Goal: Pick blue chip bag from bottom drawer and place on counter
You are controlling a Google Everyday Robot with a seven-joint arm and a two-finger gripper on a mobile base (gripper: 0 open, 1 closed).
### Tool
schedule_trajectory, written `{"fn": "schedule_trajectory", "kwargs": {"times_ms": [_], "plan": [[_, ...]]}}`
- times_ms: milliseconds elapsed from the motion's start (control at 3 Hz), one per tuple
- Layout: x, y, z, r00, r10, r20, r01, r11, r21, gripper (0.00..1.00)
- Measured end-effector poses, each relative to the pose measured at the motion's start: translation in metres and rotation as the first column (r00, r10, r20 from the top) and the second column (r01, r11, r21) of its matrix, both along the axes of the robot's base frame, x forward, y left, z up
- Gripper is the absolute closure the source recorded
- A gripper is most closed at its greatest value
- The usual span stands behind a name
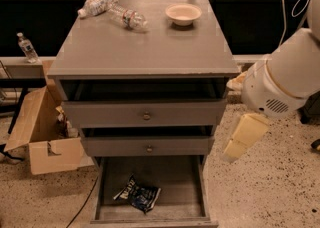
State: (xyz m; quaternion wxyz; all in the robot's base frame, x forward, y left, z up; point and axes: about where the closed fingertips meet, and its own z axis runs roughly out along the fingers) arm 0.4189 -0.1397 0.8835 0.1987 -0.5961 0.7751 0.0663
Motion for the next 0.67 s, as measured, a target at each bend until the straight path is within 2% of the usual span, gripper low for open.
{"fn": "schedule_trajectory", "kwargs": {"times_ms": [333,667], "plan": [[0.000,0.000,0.001,1.0000,0.000,0.001,0.000,1.000,-0.001,0.00],[-0.002,0.006,-0.024,0.9997,0.003,-0.026,-0.003,1.000,0.007,0.00]]}}
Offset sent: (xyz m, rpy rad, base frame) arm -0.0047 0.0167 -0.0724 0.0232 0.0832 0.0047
